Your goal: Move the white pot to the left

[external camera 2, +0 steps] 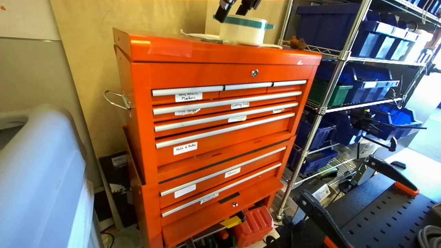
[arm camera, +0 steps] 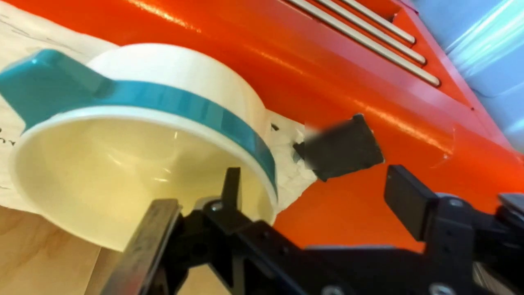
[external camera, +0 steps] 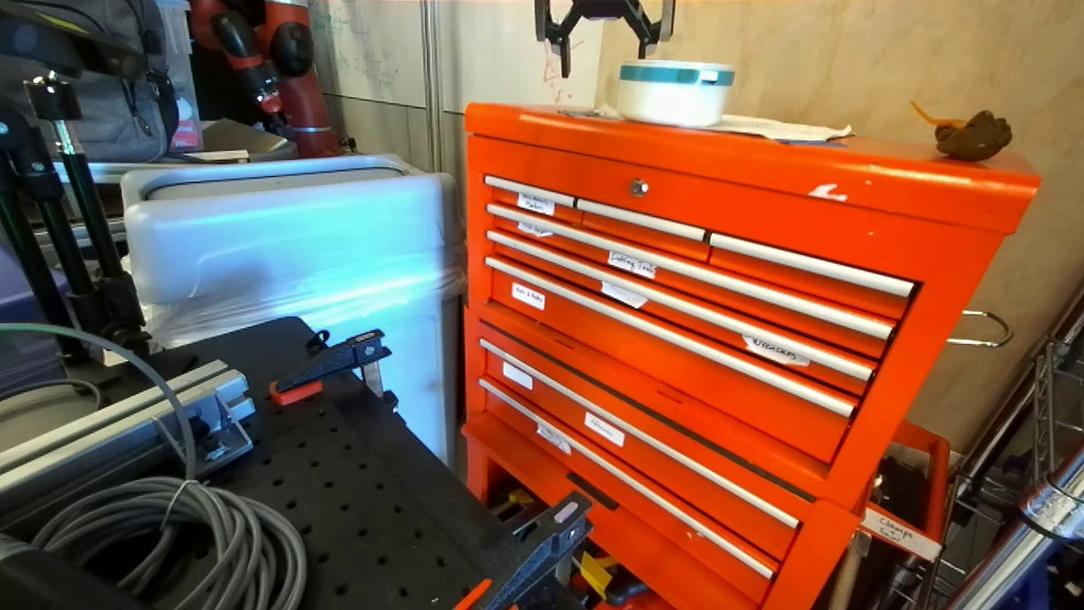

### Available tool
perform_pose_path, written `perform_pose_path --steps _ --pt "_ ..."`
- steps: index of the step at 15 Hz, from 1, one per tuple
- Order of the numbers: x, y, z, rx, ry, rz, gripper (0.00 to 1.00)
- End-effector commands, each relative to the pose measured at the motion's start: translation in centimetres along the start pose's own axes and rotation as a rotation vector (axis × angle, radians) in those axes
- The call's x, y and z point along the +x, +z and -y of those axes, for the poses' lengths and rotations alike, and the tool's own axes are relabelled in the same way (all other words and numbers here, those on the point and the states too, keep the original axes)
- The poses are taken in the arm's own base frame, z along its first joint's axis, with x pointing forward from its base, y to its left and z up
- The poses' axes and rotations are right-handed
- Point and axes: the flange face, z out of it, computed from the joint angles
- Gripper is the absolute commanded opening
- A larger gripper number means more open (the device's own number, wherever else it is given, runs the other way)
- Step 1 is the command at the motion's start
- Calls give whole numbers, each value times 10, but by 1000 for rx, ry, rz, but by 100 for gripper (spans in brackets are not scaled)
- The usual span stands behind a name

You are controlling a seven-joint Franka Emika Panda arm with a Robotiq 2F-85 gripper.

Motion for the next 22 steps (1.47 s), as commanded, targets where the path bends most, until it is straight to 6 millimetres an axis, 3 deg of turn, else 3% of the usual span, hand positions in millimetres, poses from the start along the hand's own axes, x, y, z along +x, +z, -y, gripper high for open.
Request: perform_pose_path --steps 1,8,9,13,15,22 --pt "3 19 -5 1 -26 -1 58" --pt "7 22 -25 -23 -13 10 5" --pt "7 20 -28 -30 -12 9 1" --pt "18 15 -34 -41 -11 -27 2" --pt "34 14 -26 -30 13 -49 2" --pt "98 6 47 40 95 -142 2"
